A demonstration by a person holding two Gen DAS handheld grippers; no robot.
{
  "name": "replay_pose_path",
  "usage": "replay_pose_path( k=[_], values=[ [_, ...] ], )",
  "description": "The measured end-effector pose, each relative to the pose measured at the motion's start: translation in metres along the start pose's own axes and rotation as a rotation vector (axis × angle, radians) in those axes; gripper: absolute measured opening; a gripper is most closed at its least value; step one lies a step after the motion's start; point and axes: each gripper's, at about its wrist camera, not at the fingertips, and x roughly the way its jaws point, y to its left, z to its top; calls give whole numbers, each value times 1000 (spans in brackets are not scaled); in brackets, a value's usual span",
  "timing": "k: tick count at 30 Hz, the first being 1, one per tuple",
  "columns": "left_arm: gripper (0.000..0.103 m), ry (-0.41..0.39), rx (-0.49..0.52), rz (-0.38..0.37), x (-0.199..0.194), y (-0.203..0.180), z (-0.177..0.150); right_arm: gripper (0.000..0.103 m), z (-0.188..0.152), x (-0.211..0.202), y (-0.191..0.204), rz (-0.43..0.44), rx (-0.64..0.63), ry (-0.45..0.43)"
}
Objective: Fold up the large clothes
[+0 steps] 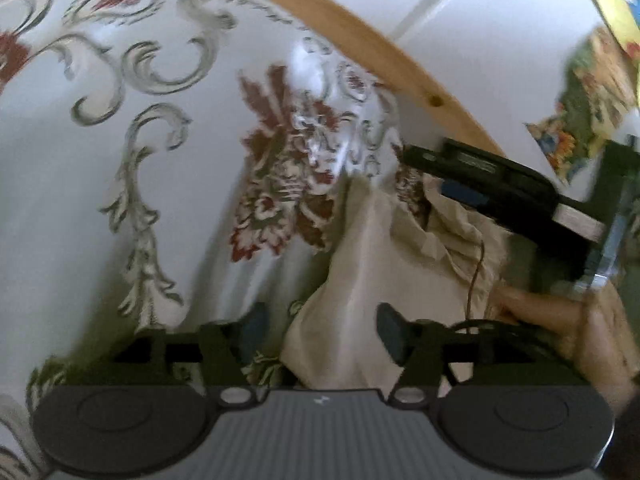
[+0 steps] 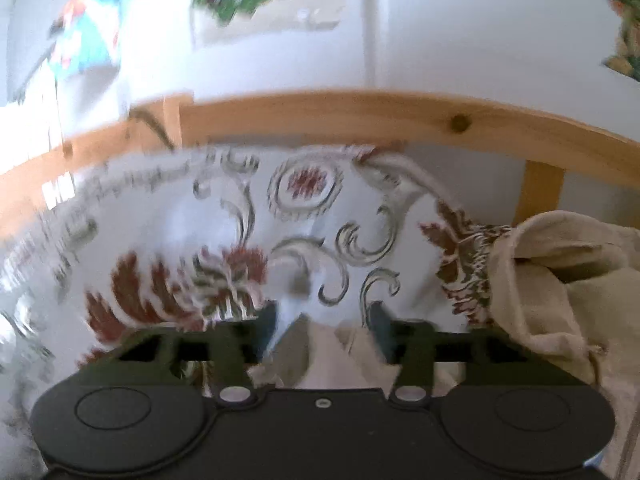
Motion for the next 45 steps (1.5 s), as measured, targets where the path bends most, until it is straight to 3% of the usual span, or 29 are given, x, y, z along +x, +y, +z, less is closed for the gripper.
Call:
replay_pose_path(
  k=[2, 4, 6, 7, 8, 11, 13, 15, 16, 17, 19, 20, 21, 24, 26, 28, 30, 33, 34, 36, 38, 40, 45],
  values=[
    [64, 13, 40, 9, 7, -5, -2, 66, -1, -26, -9, -35, -16, -4],
    [47, 33, 72, 32, 15, -9, -6, 73, -13, -59, -23, -79, -34, 20],
    [14, 48, 93, 114, 24, -10, -9, 75, -35, -96, -42, -134, -44, 72],
    [11, 52, 84, 140, 26, -8, -9, 76, -46, -111, -50, -167, -48, 101],
    [1, 39, 52, 148, 27, -5, -9, 76, -60, -128, -59, -211, -49, 139],
    [1, 26, 11, 190, 25, -1, -8, 76, -104, -183, -90, -377, -54, 239],
    [2, 29, -4, 200, 26, -2, -8, 77, -128, -210, -108, -478, -30, 247],
    [8, 42, 37, 234, 25, -9, -12, 78, -155, -236, -130, -579, 89, 200],
    [8, 37, 49, 247, 23, -13, -13, 78, -166, -239, -138, -598, 123, 201],
    [16, 29, 51, 257, 19, -17, -13, 78, -177, -238, -147, -614, 127, 229],
    [42, 24, 55, 267, 14, -27, -14, 78, -197, -228, -154, -628, 44, 297],
    [67, 23, 74, 272, 12, -34, -16, 78, -206, -226, -155, -628, 2, 304],
    [80, 20, 100, 281, 10, -42, -19, 78, -209, -228, -155, -622, -15, 274],
    [92, -16, 219, 359, 0, -72, -33, 78, -200, -235, -150, -642, 4, 241],
    [99, -37, 301, 369, -3, -91, -45, 79, -189, -247, -142, -566, 30, 180],
    [100, -28, 359, 358, 1, -107, -55, 85, -185, -254, -127, -497, 27, 157],
    [100, 10, 424, 381, 16, -118, -66, 90, -190, -249, -116, -430, -2, 194],
    [98, 77, 537, 498, 40, -114, -84, 90, -206, -234, -108, -435, -105, 305],
    [98, 84, 545, 515, 40, -108, -87, 93, -211, -235, -108, -439, -134, 306],
    [98, 74, 475, 494, 28, -96, -85, 98, -213, -242, -111, -465, -168, 296],
    [98, 98, 387, 496, 14, -90, -77, 97, -206, -255, -115, -501, -187, 290],
    [98, 92, 329, 488, -10, -90, -70, 97, -194, -277, -118, -480, -179, 247],
    [102, -12, 323, 467, -74, -111, -61, 102, -167, -344, -116, -436, -111, 68]
  ],
)
